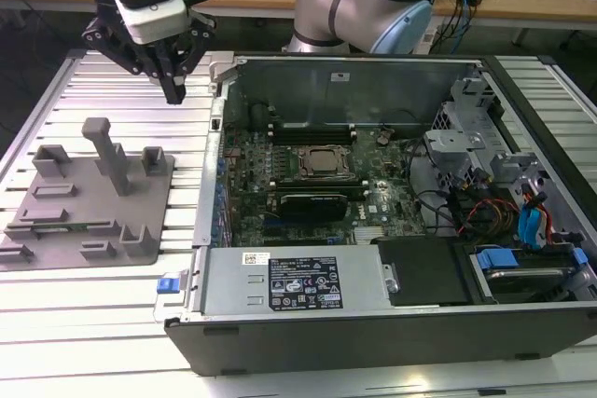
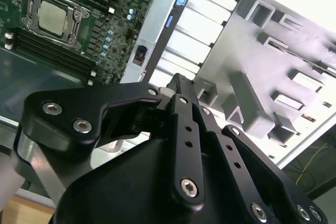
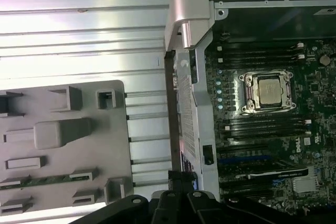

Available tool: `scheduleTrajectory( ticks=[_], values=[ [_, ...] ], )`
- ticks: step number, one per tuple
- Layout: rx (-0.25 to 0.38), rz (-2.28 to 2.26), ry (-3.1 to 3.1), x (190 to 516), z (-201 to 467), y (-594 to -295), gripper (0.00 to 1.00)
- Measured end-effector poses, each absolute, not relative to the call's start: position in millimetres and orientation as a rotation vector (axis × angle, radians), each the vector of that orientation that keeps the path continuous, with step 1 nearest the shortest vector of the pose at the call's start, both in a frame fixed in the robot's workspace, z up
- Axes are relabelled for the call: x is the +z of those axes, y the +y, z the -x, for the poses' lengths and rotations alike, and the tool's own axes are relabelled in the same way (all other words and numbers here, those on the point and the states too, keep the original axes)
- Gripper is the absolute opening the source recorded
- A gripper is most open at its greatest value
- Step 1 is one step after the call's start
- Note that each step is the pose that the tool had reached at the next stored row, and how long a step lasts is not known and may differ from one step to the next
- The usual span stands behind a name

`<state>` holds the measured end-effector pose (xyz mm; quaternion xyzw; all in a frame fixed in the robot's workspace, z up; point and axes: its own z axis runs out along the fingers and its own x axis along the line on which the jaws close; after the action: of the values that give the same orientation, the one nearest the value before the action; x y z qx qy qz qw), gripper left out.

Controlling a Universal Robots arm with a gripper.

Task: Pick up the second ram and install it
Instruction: 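Reach for the second ram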

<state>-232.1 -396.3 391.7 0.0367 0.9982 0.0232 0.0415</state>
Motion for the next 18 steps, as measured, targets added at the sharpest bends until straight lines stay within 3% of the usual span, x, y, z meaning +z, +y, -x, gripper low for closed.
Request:
scheduleTrajectory(
  ticks=[18],
  values=[
    [0.071, -0.112, 3.056, 391, 279, -396, 0.08]
  ],
)
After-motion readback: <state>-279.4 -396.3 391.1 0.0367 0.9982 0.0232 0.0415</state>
